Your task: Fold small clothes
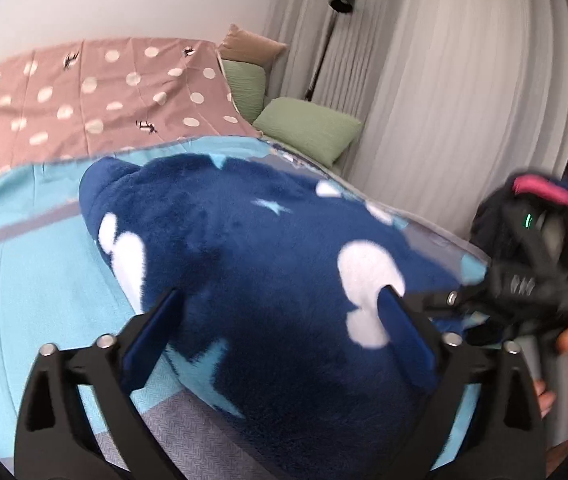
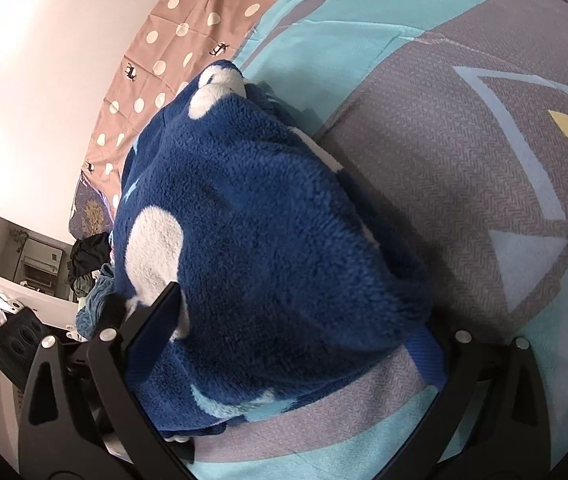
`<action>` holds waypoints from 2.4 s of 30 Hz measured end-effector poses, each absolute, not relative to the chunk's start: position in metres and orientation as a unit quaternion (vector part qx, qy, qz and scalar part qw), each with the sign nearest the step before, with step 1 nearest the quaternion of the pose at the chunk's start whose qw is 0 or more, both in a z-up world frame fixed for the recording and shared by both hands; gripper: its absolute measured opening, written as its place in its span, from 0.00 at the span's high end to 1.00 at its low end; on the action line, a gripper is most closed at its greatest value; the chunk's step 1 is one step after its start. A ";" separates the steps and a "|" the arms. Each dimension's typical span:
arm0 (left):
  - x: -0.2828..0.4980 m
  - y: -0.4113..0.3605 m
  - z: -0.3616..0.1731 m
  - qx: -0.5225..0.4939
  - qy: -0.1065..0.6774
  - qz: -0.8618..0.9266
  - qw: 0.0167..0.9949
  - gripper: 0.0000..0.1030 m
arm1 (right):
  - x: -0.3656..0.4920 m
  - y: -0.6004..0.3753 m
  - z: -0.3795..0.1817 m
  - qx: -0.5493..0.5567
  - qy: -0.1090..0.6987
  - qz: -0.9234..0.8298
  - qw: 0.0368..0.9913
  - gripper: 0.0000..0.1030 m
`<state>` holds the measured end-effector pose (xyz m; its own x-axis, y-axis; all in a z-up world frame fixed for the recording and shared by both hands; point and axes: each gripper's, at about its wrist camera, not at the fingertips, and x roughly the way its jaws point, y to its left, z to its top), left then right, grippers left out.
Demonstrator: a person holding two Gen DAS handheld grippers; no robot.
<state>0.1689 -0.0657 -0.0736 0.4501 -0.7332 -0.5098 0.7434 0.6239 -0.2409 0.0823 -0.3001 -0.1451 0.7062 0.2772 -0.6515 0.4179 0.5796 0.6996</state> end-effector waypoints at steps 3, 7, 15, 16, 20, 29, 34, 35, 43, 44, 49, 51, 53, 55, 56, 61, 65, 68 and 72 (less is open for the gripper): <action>0.199 -0.045 -0.071 -0.052 0.317 -0.399 0.859 0.02 | 0.080 -0.301 -0.146 0.457 0.380 -0.040 0.804 0.02; 0.253 -0.024 -0.091 -0.142 0.386 -0.376 0.830 0.02 | 0.078 -0.301 -0.146 0.454 0.379 -0.038 0.806 0.02; 0.302 -0.059 -0.117 -0.193 0.438 -0.405 0.779 0.01 | 0.077 -0.301 -0.145 0.452 0.382 -0.032 0.805 0.02; 0.308 -0.064 -0.121 -0.193 0.445 -0.403 0.776 0.01 | 0.077 -0.302 -0.145 0.455 0.383 -0.032 0.804 0.02; 0.320 -0.066 -0.127 -0.190 0.454 -0.404 0.771 0.01 | 0.081 -0.307 -0.144 0.475 0.385 -0.044 0.790 0.02; 0.312 -0.064 -0.081 -0.144 0.396 -0.400 0.814 0.44 | 0.098 -0.296 -0.100 0.373 0.354 -0.062 0.855 0.32; 0.334 -0.038 -0.023 -0.140 0.336 -0.360 0.859 0.45 | 0.159 -0.292 -0.037 0.256 0.309 -0.007 0.916 0.38; 0.345 -0.026 -0.011 -0.148 0.324 -0.345 0.868 0.45 | 0.181 -0.292 -0.026 0.240 0.305 0.013 0.922 0.38; 0.437 0.030 0.035 -0.154 0.278 -0.244 0.916 0.45 | 0.371 -0.286 0.017 0.239 0.320 0.131 0.907 0.38; 0.451 0.033 0.036 -0.149 0.273 -0.229 0.922 0.45 | 0.390 -0.282 0.019 0.232 0.321 0.134 0.908 0.38; 0.501 0.051 0.019 -0.156 0.253 -0.183 0.937 0.45 | 0.485 -0.262 0.013 0.219 0.327 0.140 0.908 0.38; 0.517 0.055 -0.003 -0.169 0.273 -0.165 0.933 0.42 | 0.512 -0.258 0.001 0.212 0.335 0.138 0.908 0.33; 0.537 0.056 -0.049 -0.162 0.342 -0.131 0.916 0.37 | 0.536 -0.252 -0.029 0.200 0.369 0.108 0.901 0.23; 0.548 0.048 -0.099 -0.097 0.417 -0.061 0.902 0.35 | 0.553 -0.246 -0.084 0.175 0.446 0.017 0.878 0.21; 0.547 0.044 -0.115 -0.048 0.424 -0.028 0.904 0.35 | 0.556 -0.243 -0.102 0.166 0.472 -0.003 0.866 0.21; 0.535 0.043 -0.104 -0.011 0.403 -0.048 0.914 0.34 | 0.527 -0.249 -0.145 0.228 0.451 -0.004 0.863 0.20; 0.497 0.028 -0.090 0.053 0.375 -0.087 0.921 0.19 | 0.496 -0.250 -0.118 0.197 0.430 -0.009 0.881 0.20; 0.447 0.026 -0.086 0.041 0.348 -0.122 0.929 0.16 | 0.458 -0.245 -0.094 0.157 0.397 0.013 0.904 0.20; 0.378 0.020 -0.077 -0.002 0.318 -0.170 0.933 0.07 | 0.383 -0.222 -0.065 0.062 0.370 0.005 0.927 0.16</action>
